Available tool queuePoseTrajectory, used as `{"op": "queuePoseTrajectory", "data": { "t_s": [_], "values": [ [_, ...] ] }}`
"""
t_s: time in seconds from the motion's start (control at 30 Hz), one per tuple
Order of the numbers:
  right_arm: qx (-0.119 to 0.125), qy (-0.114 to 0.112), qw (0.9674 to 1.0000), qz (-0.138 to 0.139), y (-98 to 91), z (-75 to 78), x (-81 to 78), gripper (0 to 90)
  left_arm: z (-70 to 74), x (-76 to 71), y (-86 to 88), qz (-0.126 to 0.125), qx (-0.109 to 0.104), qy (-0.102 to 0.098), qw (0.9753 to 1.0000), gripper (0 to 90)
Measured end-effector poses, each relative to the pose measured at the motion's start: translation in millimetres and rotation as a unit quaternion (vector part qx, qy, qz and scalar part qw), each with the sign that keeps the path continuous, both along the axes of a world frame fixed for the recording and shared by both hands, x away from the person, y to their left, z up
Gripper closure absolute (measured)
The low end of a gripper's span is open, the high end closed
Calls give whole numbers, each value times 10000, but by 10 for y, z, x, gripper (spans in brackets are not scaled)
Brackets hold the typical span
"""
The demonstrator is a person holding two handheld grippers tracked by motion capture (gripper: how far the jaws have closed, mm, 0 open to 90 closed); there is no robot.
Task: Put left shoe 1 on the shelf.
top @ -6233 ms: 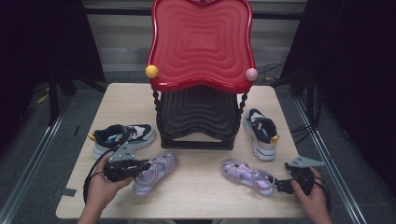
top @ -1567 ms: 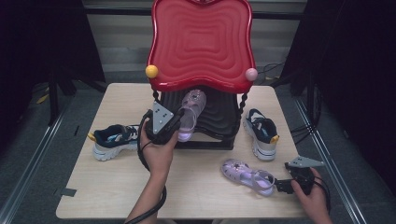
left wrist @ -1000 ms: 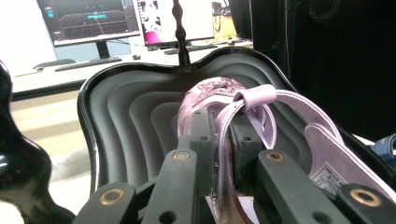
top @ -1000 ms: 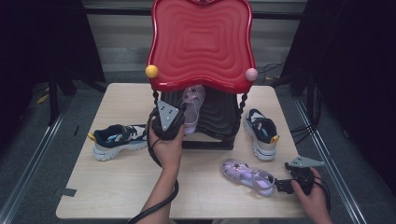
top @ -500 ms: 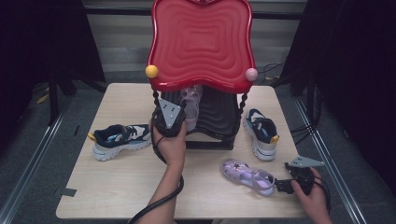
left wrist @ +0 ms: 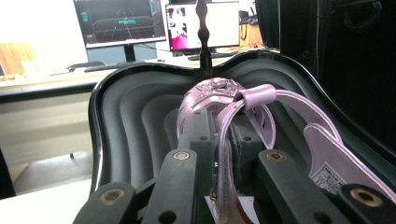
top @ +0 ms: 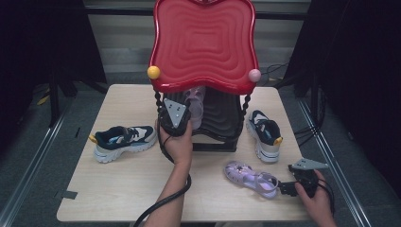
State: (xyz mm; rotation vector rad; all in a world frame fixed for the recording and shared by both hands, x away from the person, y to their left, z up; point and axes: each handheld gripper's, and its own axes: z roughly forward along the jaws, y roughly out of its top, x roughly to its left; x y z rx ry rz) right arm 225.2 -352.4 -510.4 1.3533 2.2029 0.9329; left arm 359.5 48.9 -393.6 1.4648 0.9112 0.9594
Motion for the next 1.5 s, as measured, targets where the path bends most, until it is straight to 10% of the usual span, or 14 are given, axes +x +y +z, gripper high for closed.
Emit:
{"op": "queuePoseTrajectory", "data": {
  "t_s": [0.77, 1.5],
  "values": [
    [-7, -11, 10000, 22, -2, -1, 3, 87, -100, 144, -73, 402, -317, -203, 9985, 815],
    [-9, -12, 10000, 25, -2, -1, 3, 86, -178, 146, -66, 156, -357, 411, 9984, 731]
  ]
}}
